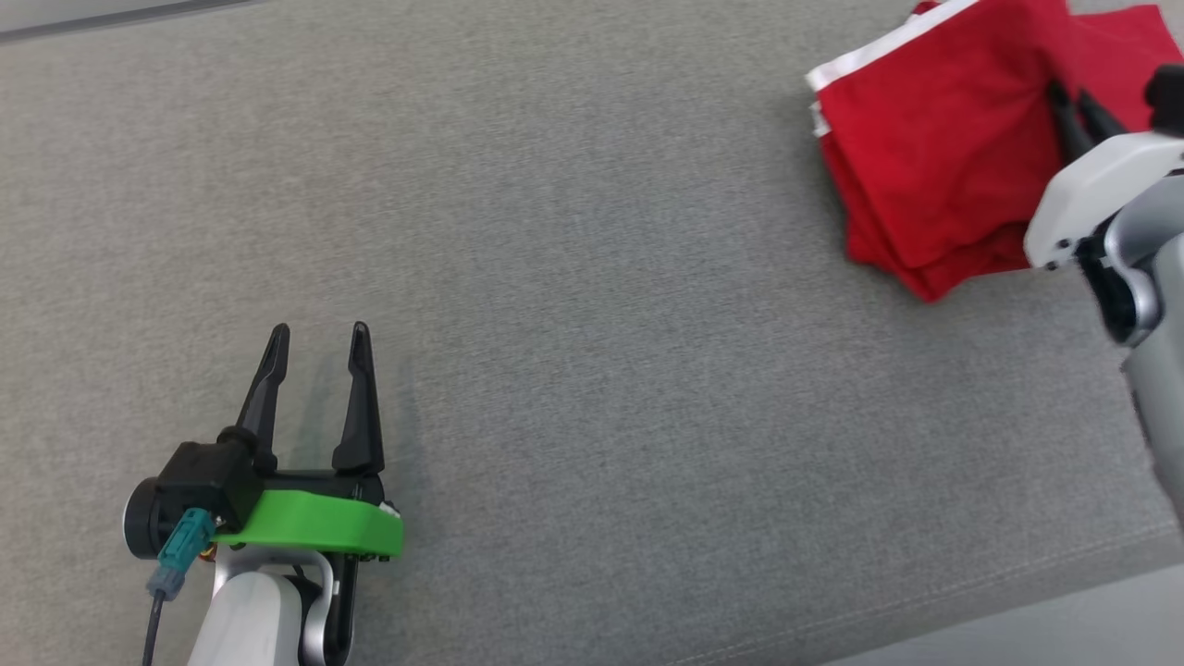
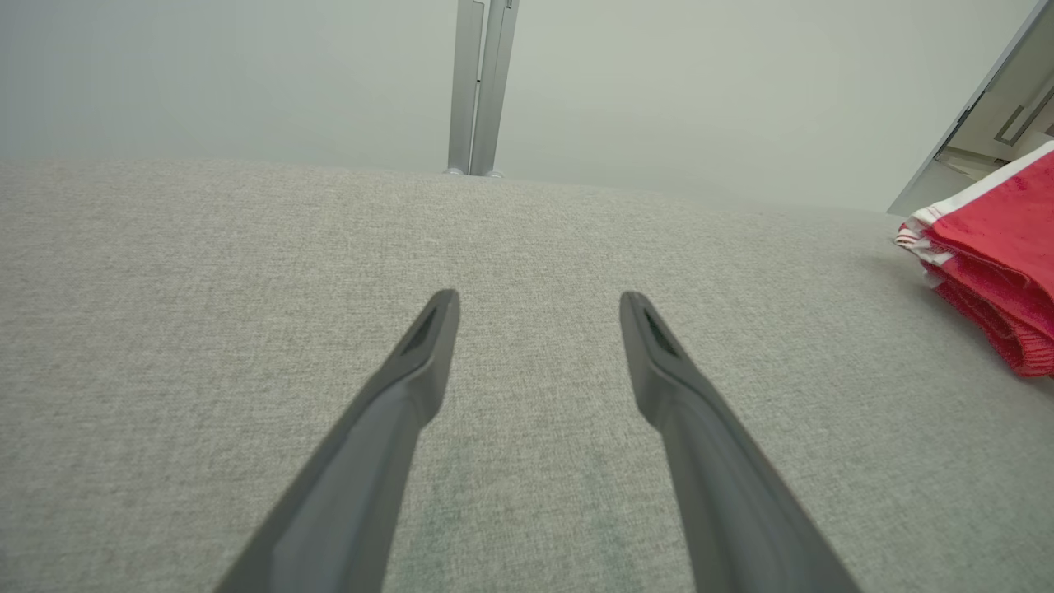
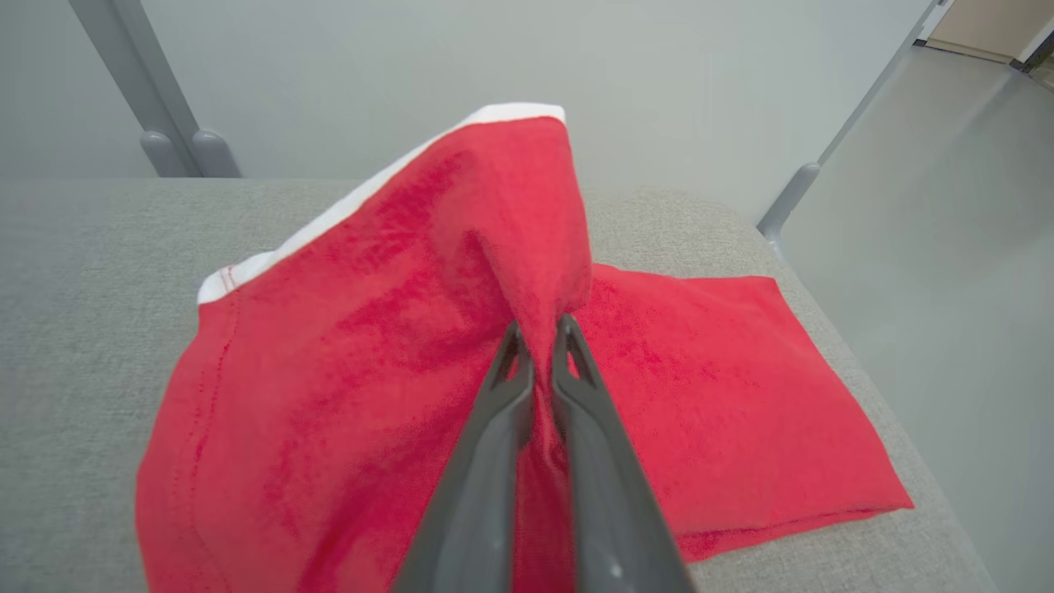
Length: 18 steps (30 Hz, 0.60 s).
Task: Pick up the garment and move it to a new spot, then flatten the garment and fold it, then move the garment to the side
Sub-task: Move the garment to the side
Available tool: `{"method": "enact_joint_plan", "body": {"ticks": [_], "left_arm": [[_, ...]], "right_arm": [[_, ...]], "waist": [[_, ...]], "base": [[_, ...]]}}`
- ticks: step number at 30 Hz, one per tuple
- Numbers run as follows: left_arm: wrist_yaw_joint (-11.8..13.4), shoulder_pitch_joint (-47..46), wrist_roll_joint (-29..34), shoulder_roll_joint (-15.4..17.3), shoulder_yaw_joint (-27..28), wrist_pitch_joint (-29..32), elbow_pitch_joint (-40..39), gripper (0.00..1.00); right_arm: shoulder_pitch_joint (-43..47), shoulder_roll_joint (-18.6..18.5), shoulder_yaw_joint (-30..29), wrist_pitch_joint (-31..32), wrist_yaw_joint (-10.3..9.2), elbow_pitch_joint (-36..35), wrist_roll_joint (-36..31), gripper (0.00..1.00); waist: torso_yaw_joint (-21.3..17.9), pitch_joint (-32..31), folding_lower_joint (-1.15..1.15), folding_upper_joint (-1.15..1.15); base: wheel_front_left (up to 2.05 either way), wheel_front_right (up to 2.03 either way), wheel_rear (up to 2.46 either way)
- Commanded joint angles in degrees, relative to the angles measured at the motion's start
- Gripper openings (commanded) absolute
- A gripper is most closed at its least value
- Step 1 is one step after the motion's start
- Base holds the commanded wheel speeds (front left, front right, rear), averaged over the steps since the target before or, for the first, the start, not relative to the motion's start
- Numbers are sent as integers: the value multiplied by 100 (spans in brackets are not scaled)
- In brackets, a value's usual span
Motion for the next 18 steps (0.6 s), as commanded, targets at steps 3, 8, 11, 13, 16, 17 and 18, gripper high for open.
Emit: {"method": "enact_joint_plan", "body": {"ticks": [3,8,11,13,16,17,18], "left_arm": [[6,-36,-67,-25,-24,-27,-12,100],[-11,2,-60,-49,-84,-23,-87,100],[-19,53,-64,-56,-93,-23,-117,100],[-28,65,-53,-58,-104,-24,-135,100],[-48,69,-5,-49,-138,-24,-140,100],[-54,58,22,-37,-154,-24,-139,100],[-61,44,35,-30,-167,-24,-141,100]], "right_arm": [[-211,-349,-81,124,-5,154,-174,0],[-331,-970,-181,370,-5,296,-343,0],[-348,-1373,-208,517,-5,346,-433,0],[-342,-1597,-155,568,-6,397,-513,0],[-369,-1733,-175,575,-6,480,-619,0],[-392,-1771,-195,573,-6,547,-676,0],[-421,-1786,-227,533,-6,602,-716,0]], "waist": [[329,25,0,0],[588,52,0,0],[704,79,0,0],[766,105,0,0],[839,166,0,0],[863,194,0,0],[885,222,0,0]], "base": [[0,0,0],[0,0,0],[0,0,0],[0,0,0],[0,0,0],[0,0,0],[0,0,0]]}}
